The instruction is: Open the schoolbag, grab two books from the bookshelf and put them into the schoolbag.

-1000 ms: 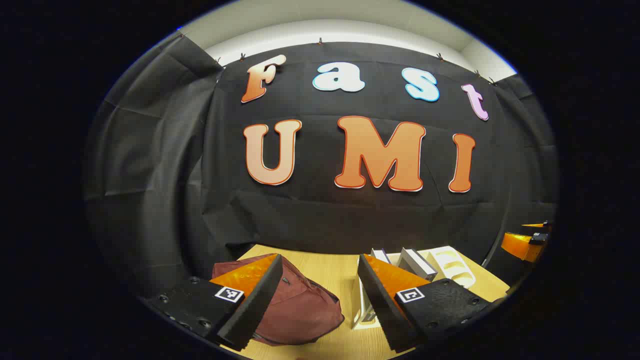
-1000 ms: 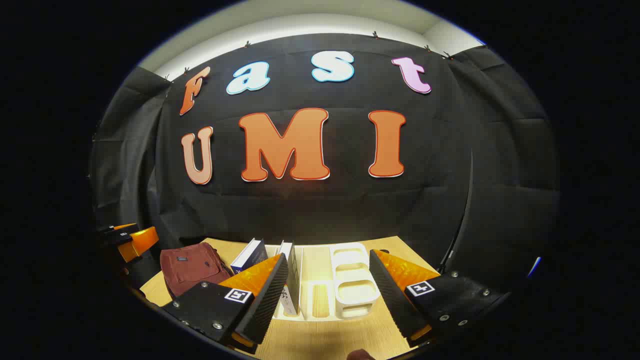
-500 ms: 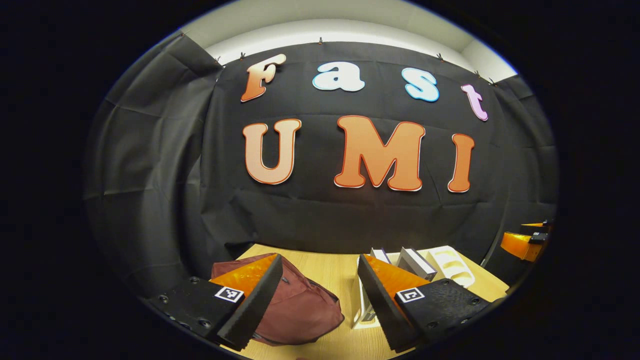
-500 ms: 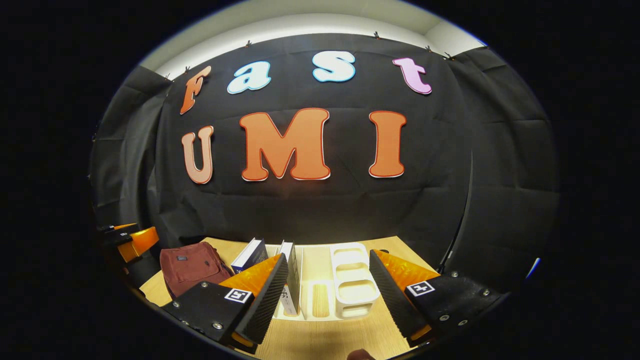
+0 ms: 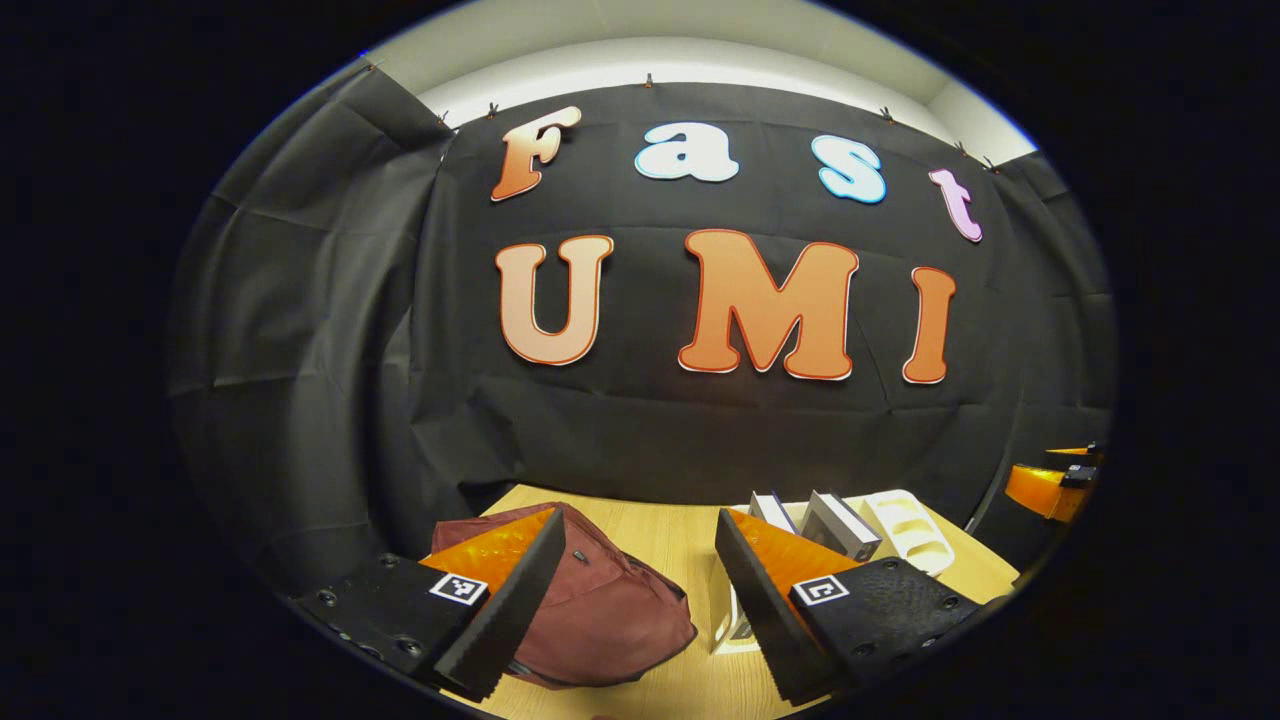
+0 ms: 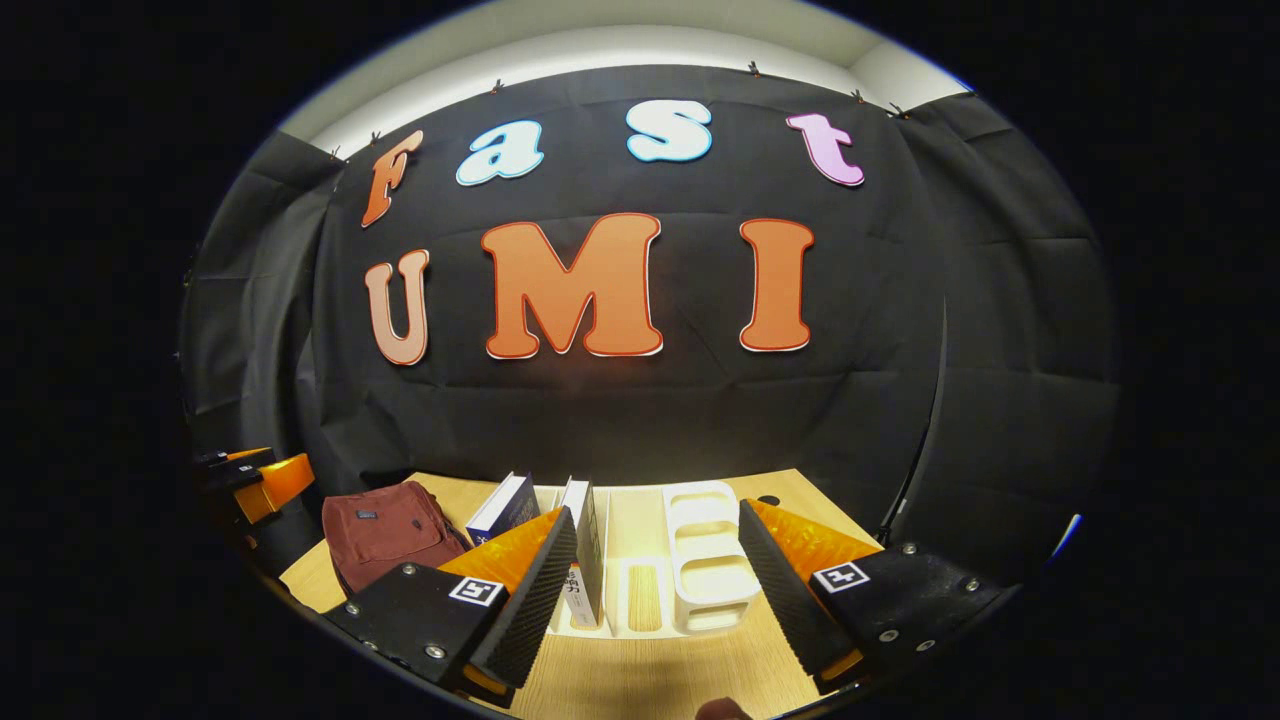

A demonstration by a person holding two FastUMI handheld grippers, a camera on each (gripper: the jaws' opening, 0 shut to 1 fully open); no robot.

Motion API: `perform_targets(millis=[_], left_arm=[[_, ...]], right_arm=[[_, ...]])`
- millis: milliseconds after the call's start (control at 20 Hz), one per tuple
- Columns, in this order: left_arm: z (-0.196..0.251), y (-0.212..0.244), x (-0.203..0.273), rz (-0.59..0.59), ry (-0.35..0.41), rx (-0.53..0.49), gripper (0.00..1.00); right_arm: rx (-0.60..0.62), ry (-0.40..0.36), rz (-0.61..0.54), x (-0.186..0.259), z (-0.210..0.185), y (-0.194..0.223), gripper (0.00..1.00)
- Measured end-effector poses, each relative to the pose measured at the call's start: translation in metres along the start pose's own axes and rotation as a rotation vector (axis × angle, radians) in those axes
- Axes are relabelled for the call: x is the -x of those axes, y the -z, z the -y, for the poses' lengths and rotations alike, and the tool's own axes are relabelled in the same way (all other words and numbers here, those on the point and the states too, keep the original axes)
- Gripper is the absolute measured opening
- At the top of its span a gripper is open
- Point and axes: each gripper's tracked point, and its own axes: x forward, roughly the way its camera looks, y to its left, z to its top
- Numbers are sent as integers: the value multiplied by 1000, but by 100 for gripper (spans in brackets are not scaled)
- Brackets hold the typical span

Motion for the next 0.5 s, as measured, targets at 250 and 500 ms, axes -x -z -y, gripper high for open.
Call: perform_targets(millis=[250, 500], left_arm=[[-4, 2, 1, -7, -3, 5, 95], [-2, -3, 1, 18, 9, 15, 95]], right_arm=[[-3, 6, -5, 0, 1, 0, 96], [-1, 15, -4, 0, 4, 0, 96]])
